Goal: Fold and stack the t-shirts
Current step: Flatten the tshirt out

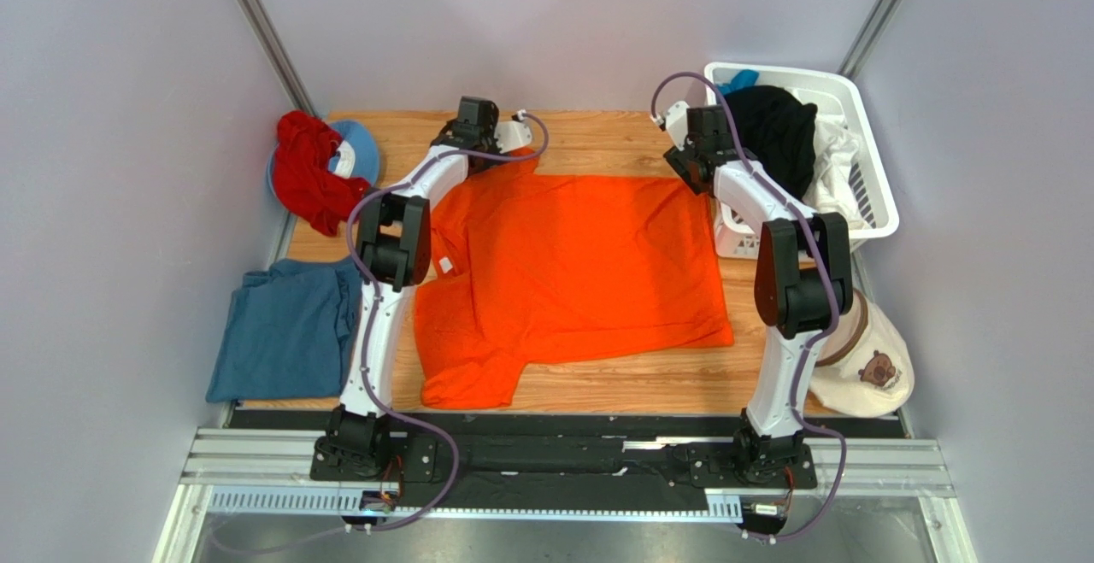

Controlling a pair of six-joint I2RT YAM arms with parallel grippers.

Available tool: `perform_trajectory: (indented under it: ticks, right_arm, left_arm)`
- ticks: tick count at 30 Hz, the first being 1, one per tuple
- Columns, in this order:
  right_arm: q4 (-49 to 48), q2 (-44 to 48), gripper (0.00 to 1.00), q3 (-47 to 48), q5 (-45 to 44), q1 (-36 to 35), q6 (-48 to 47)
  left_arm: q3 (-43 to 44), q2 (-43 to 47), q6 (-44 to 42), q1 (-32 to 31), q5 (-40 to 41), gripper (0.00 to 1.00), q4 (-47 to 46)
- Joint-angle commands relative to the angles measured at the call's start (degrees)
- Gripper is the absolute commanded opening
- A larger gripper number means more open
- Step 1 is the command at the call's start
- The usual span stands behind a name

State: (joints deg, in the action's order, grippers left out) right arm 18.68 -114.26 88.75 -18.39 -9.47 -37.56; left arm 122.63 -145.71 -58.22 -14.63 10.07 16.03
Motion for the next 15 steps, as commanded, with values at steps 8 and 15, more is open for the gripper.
perform_trajectory:
  ticks: [8, 15]
  right_arm:
    - [-0.5, 3.4, 0.65, -0.2, 3.9, -2.7, -1.4]
    - [1.1, 1.6, 0.65, 2.1, 6.0, -3.4, -0.7]
  left_arm:
    - [5.9, -6.1, -6.1, 3.6, 2.1, 0.8, 0.5]
    - [11.4, -10.2, -9.1, 4.8, 2.9, 0.8, -1.9]
